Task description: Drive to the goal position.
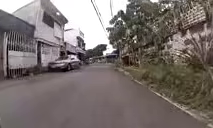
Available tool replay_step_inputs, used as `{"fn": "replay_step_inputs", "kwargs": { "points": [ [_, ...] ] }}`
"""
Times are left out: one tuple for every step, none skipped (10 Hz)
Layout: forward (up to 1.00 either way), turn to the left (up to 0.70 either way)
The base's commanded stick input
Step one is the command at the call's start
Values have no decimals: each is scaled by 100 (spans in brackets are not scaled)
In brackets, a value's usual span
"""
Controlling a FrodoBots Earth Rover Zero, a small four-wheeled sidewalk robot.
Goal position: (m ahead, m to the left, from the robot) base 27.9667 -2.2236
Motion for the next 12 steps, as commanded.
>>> {"fn": "replay_step_inputs", "kwargs": {
  "points": [
    [100, 4],
    [100, 0],
    [100, 0],
    [100, 0],
    [100, 0],
    [100, 0],
    [100, 0],
    [100, 0],
    [100, 0],
    [100, 0],
    [100, 0],
    [100, 0]
  ]
}}
